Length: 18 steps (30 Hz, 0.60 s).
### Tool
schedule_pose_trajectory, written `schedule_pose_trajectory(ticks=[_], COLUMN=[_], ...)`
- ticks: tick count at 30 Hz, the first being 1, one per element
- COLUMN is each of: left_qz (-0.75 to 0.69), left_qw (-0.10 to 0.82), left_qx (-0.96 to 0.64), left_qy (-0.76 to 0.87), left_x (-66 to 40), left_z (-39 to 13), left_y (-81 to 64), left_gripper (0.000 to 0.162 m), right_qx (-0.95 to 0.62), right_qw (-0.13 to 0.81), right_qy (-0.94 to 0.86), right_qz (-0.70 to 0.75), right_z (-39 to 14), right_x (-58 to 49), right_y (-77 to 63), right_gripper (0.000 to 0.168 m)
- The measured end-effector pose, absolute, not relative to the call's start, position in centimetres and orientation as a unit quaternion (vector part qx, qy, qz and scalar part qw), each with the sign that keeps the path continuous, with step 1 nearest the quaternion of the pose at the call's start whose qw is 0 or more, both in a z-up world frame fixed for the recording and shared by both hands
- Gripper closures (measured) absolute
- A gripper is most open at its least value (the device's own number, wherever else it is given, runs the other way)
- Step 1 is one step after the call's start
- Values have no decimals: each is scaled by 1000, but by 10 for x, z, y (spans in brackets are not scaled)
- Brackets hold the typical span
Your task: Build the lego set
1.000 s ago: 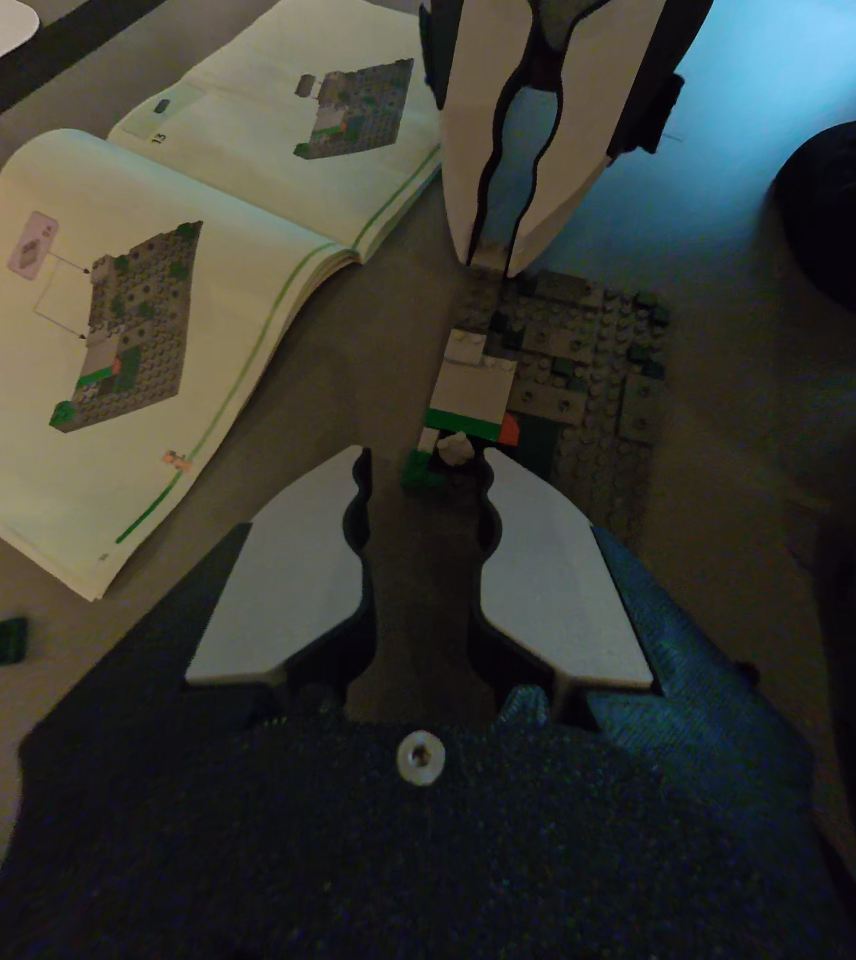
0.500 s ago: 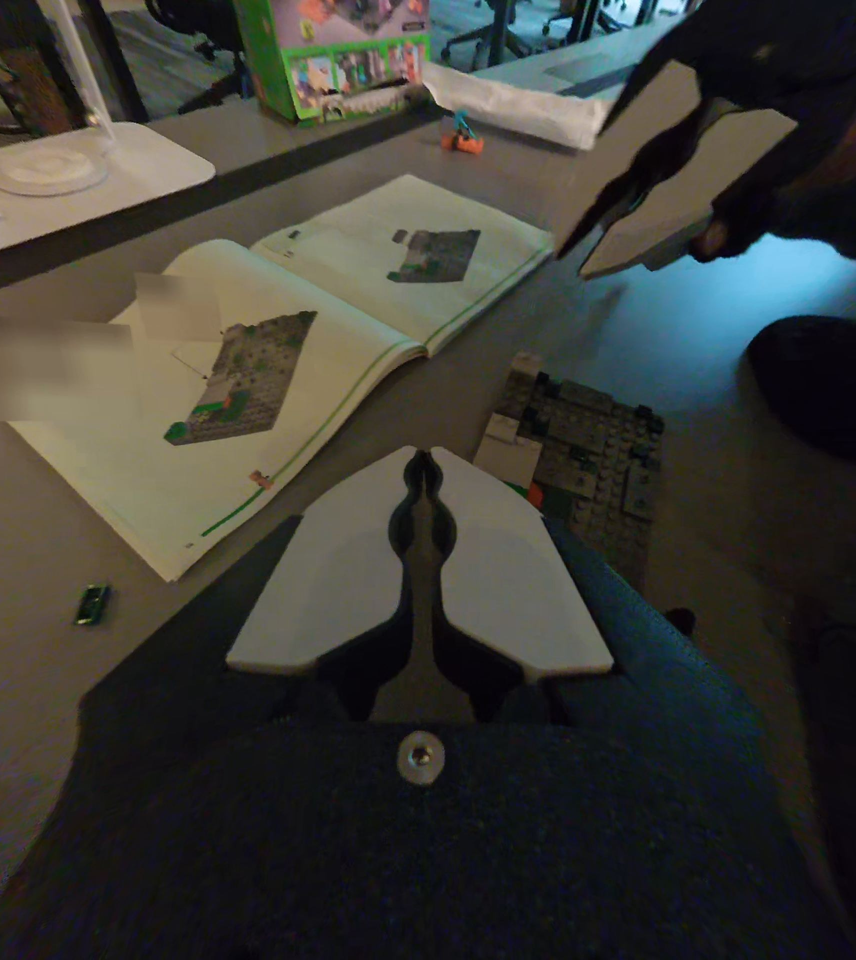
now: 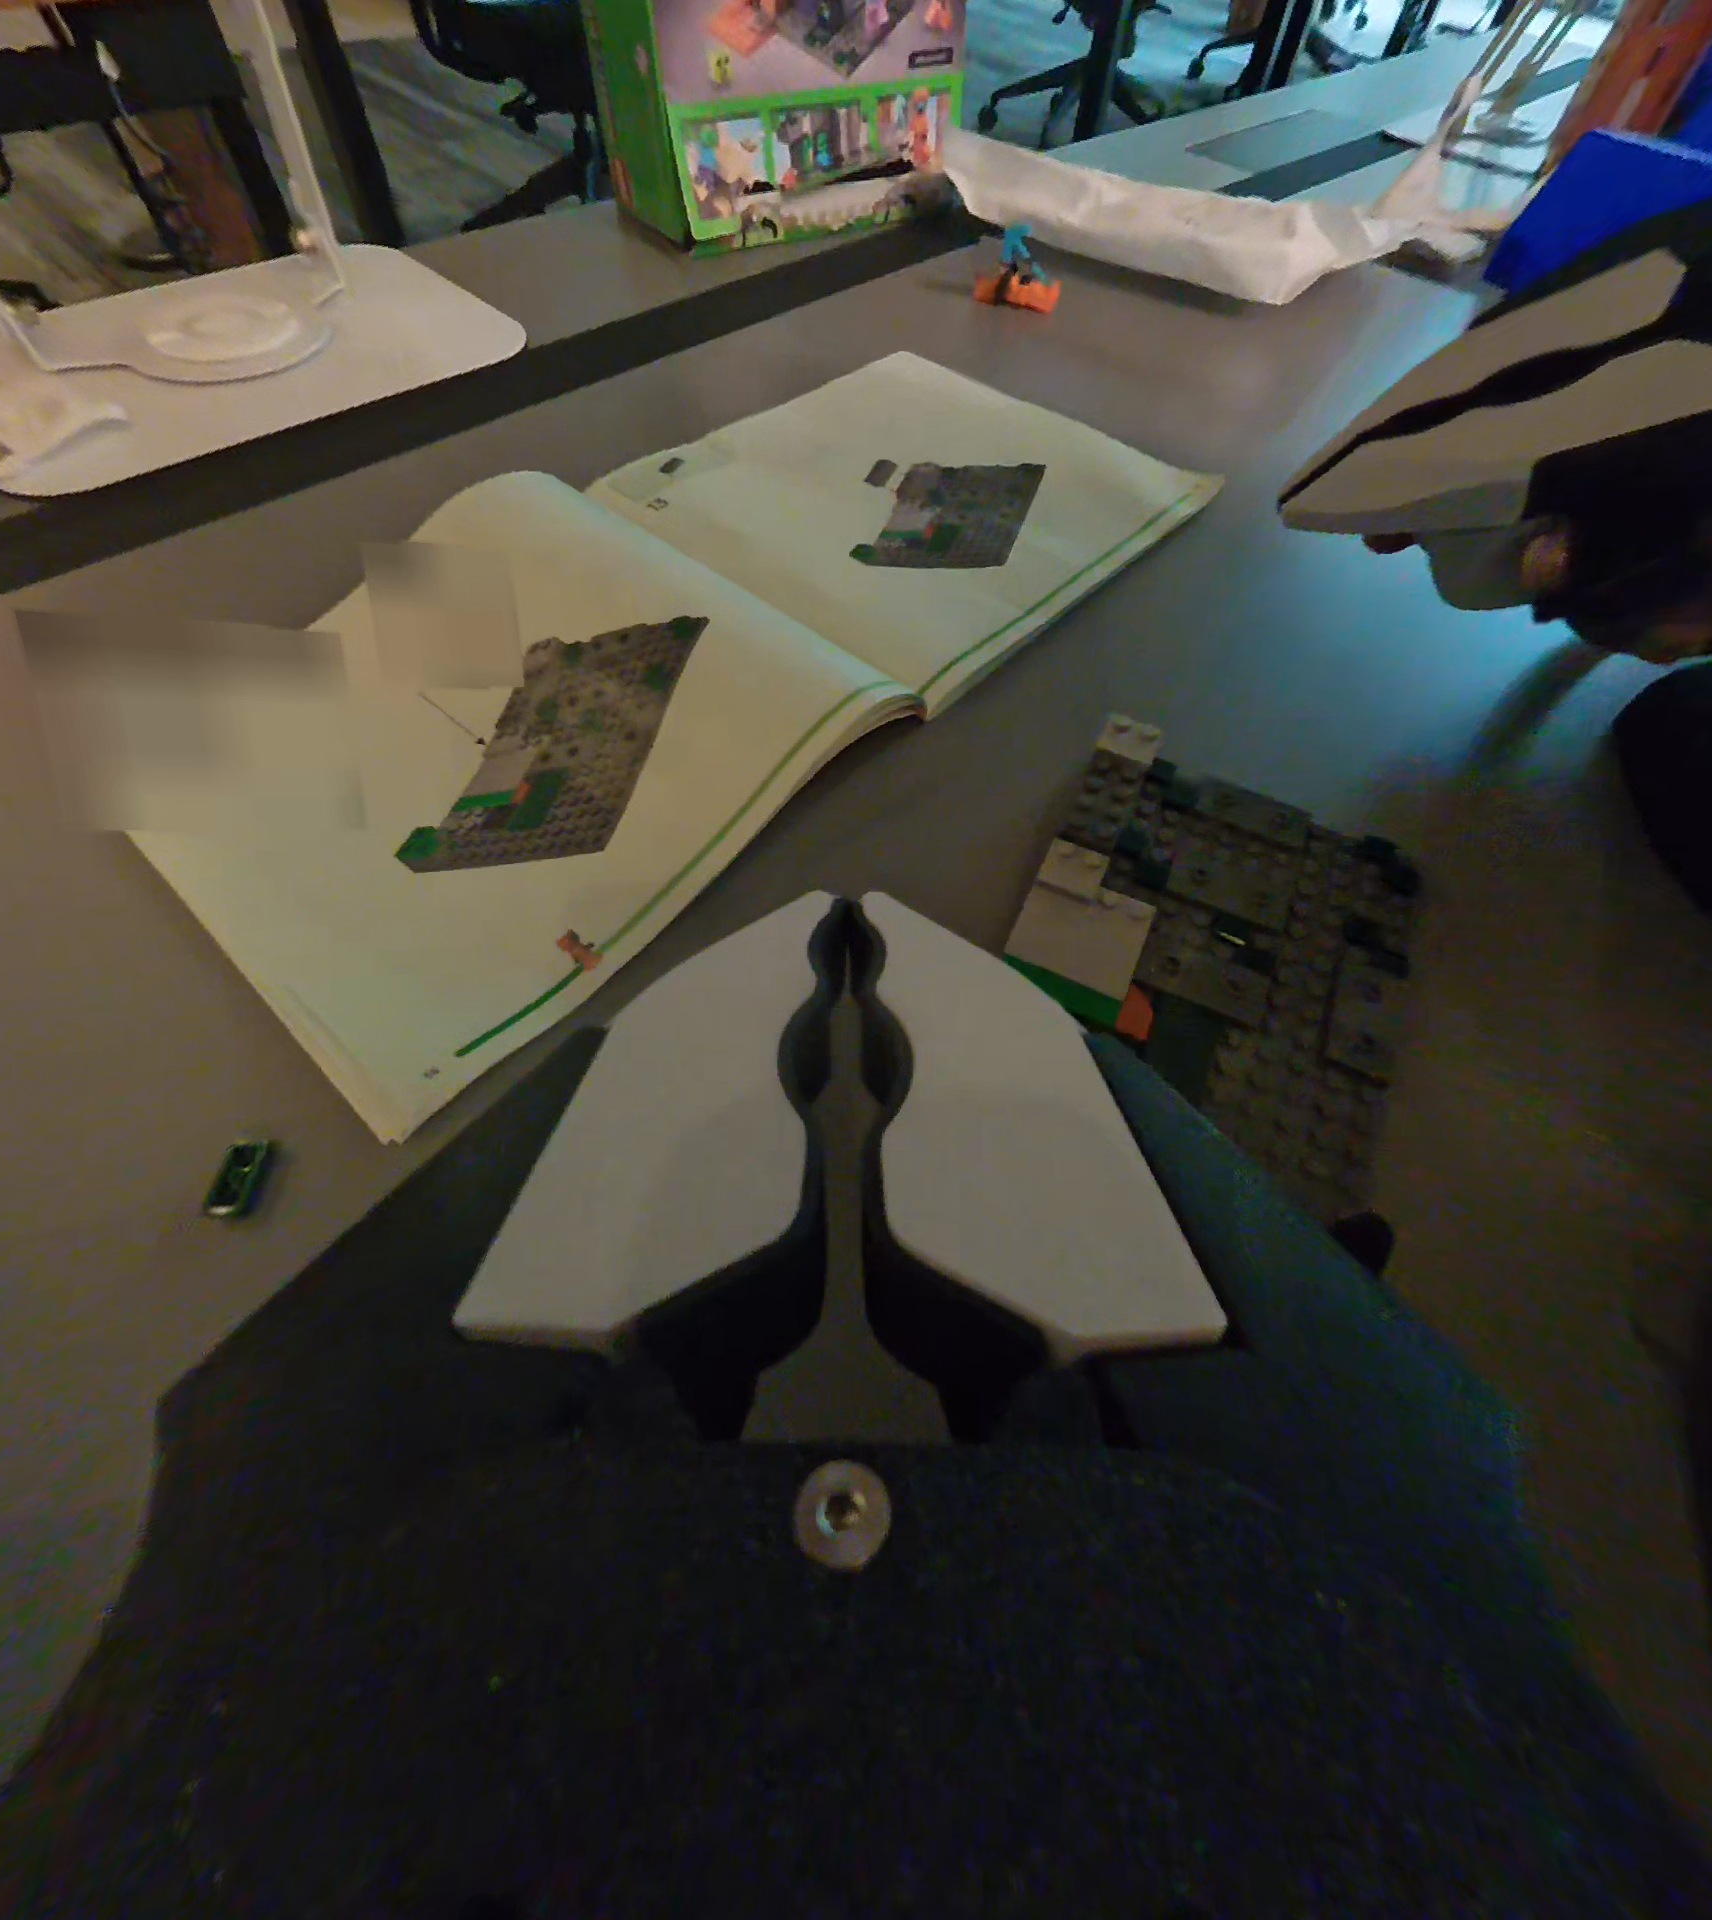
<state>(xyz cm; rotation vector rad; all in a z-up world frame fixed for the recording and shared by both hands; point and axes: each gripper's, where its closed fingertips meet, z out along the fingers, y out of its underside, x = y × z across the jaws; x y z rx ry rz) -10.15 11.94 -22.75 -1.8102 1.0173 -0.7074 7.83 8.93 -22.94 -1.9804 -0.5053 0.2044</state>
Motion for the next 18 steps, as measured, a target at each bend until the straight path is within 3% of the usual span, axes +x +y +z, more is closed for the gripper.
schedule_pose_trajectory(ticks=[18], left_qz=[-249], left_qw=[475], left_qx=[-781], left_qy=[321], left_x=[-90], left_z=[-230], left_y=[160], left_gripper=[162], right_qx=[-824], right_qw=[541], right_qy=[-149], right_qz=[83], right_z=[-236], right_x=[104], right_y=[103], right_gripper=[168])
